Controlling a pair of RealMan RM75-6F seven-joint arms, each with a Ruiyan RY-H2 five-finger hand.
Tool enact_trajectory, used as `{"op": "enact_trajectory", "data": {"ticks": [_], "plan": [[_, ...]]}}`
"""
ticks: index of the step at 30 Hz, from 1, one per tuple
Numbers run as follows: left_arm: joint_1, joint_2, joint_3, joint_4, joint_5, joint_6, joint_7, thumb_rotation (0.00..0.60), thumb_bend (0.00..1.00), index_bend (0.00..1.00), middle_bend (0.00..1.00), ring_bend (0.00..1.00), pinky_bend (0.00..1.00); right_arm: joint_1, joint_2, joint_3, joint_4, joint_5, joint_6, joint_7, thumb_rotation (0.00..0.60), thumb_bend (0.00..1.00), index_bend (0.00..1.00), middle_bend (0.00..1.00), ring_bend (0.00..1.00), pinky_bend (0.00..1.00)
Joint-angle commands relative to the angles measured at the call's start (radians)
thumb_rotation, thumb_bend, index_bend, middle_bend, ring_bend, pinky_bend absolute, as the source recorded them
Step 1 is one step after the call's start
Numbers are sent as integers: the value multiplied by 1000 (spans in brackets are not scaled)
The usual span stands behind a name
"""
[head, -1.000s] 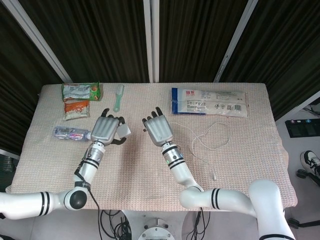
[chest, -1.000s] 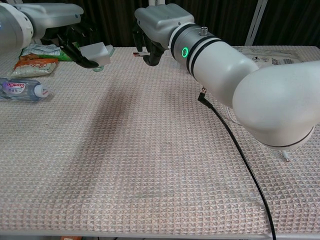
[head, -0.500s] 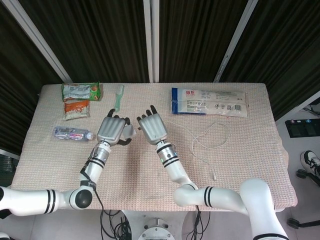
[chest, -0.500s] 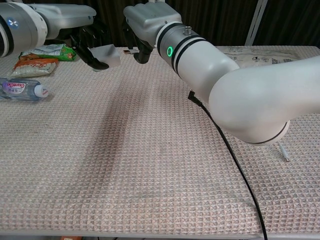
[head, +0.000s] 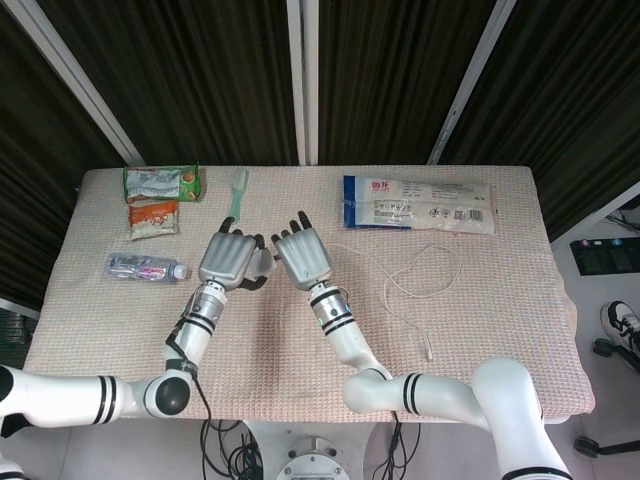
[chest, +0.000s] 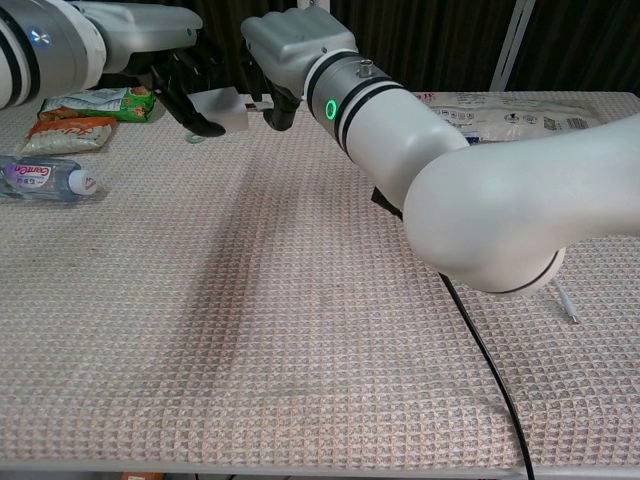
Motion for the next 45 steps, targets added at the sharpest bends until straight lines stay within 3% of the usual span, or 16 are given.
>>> {"op": "enact_trajectory", "data": {"ticks": [1,45], "plan": [[-4,2,3,-1,-5,-1,1,500,230,471,492,313,98,2,-3,1,6,2,-2,3,600,344,571,505,290,172],[-69,-1,31,26,-93,-9,10,498,223,470,492,313,105,36,-47,0,57,16,-14,-20,600,343,570,505,290,130]]}}
